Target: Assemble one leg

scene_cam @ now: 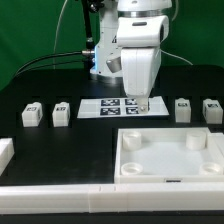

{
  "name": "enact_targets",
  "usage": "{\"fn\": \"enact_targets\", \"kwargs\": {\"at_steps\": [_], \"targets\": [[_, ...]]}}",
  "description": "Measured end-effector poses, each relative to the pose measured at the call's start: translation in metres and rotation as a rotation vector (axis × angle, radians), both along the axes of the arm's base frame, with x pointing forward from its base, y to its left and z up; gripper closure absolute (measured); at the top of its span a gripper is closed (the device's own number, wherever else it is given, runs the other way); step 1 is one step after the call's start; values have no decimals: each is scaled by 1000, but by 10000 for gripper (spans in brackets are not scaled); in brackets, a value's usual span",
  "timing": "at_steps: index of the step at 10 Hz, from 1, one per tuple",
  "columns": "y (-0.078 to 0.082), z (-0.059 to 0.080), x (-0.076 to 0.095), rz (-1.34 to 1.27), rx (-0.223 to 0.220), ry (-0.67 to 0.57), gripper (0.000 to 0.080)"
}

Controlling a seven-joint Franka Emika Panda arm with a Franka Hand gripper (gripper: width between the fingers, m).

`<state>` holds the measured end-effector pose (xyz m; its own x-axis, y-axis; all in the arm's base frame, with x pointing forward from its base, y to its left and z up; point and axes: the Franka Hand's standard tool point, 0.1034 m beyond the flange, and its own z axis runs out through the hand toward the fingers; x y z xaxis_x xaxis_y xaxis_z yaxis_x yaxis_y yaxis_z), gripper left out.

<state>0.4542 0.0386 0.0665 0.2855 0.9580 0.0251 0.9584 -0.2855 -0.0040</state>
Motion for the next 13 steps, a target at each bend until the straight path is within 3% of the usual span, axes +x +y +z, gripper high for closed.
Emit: {"fn": "enact_targets", "kwargs": {"at_steps": [4, 7, 9, 11, 13], "targets": [[1, -1, -4, -460, 10, 16, 151], [17, -3, -15, -822, 34, 8, 151], [38, 0, -21, -1076, 49, 23, 151], [61, 3, -30, -1085, 50, 27, 151], [101, 2, -47, -1137, 51, 47, 151]]}}
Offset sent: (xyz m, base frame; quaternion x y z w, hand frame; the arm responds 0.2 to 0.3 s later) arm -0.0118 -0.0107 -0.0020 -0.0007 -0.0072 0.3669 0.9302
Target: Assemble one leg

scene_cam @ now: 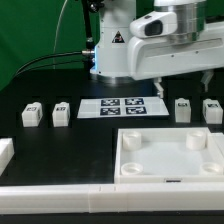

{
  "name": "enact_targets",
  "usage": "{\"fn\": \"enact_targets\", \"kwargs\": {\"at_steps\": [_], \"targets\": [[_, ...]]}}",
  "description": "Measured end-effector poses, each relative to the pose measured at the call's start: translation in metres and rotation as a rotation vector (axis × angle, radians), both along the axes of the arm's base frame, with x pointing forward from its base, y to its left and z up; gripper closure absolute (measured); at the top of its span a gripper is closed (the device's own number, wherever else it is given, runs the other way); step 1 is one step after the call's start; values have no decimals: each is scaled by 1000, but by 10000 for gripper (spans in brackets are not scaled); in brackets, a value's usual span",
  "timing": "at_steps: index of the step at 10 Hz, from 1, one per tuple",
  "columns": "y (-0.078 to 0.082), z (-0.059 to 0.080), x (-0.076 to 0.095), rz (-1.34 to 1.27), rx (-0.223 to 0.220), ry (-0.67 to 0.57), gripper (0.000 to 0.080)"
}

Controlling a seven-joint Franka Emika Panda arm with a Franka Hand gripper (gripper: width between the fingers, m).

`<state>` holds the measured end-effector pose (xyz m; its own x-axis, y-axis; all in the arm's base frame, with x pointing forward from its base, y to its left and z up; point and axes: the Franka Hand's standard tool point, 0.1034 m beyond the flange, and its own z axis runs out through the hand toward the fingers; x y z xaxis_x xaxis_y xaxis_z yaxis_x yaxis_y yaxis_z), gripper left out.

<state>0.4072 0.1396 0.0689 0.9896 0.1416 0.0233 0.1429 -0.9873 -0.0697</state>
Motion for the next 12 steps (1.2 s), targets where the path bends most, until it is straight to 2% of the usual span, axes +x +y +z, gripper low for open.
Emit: {"fn": "enact_targets", "kwargs": {"at_steps": [3, 4, 7, 8, 10, 12], "targets": [[42, -4, -11, -12, 9, 13, 151], [46, -7, -12, -1, 6, 30, 151], [43, -8, -15, 12, -17, 93, 151], [40, -8, -20, 30, -46, 189, 151], [40, -7, -17, 43, -87, 378, 151], [37, -13, -23, 48, -124, 561, 151]]}}
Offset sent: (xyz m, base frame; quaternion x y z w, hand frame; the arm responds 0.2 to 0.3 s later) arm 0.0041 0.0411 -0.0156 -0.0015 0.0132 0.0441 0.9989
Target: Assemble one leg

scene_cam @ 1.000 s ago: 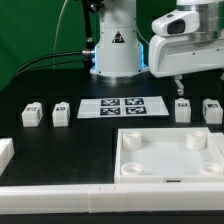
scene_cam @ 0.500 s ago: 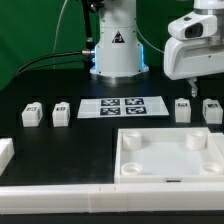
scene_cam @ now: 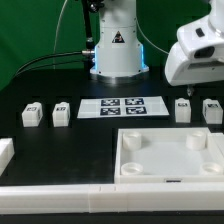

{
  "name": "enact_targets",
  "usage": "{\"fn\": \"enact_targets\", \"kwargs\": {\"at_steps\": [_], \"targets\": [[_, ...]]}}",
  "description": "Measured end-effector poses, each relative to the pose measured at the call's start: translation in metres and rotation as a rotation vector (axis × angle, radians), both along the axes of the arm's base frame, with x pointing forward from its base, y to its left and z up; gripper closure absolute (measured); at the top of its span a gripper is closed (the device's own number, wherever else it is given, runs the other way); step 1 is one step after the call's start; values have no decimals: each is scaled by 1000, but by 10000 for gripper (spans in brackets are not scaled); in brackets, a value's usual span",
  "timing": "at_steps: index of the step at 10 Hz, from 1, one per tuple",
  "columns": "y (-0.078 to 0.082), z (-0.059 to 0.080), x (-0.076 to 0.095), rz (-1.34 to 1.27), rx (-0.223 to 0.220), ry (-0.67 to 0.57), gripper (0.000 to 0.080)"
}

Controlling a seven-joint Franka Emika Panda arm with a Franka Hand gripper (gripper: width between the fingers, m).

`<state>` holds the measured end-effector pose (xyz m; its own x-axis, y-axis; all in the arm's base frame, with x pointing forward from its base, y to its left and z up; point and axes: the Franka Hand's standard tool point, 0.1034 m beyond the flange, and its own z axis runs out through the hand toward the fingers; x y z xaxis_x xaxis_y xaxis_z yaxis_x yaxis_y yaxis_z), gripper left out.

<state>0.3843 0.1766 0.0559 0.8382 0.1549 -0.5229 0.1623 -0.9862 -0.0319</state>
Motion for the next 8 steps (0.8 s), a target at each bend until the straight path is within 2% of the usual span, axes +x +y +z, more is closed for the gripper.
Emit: {"fn": "enact_targets", "kwargs": {"at_steps": [1, 2, 4, 8], "targets": [[2, -3, -2, 9, -24, 136, 151], [5, -7, 2, 12, -32, 211, 151], [11, -14, 11, 6, -32, 229, 151], [17, -32, 16, -9, -36, 247, 151]]}}
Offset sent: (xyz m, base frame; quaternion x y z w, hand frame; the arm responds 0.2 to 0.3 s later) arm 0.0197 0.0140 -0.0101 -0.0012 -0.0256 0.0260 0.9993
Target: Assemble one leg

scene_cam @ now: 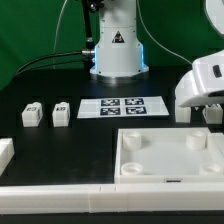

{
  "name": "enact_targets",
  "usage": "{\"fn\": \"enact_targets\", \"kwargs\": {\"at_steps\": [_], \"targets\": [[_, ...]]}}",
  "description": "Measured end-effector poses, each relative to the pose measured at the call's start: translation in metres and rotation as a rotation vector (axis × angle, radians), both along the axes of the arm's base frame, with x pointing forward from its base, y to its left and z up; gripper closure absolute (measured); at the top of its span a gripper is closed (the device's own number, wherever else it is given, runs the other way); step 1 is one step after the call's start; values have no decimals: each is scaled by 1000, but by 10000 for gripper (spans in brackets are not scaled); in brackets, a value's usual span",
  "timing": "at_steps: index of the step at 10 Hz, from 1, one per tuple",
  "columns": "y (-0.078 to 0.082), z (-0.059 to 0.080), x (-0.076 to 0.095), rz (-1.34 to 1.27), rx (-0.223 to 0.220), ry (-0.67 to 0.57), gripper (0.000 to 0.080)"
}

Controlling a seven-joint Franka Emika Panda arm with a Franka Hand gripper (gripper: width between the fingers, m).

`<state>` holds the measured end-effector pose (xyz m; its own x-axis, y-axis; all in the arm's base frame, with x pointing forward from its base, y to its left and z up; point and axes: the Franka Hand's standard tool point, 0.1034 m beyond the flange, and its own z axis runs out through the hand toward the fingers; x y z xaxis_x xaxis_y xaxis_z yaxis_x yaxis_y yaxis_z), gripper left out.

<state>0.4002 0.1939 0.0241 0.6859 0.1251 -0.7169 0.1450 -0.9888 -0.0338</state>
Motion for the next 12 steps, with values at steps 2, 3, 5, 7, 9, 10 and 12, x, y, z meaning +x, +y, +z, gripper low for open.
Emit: {"fn": "enact_targets", "kwargs": {"at_steps": [2, 3, 5, 7, 9, 10, 12], "targets": [[0, -6, -3, 1, -3, 26, 151], [-1, -7, -8, 5, -10, 57, 151], [-2, -12, -12, 6, -14, 83, 151], [-3, -15, -14, 3, -14, 78, 151], [-6, -20, -14, -4, -7, 56, 151], [-7, -21, -15, -7, -6, 48, 151], [-6, -21, -15, -6, -6, 47, 398]]}}
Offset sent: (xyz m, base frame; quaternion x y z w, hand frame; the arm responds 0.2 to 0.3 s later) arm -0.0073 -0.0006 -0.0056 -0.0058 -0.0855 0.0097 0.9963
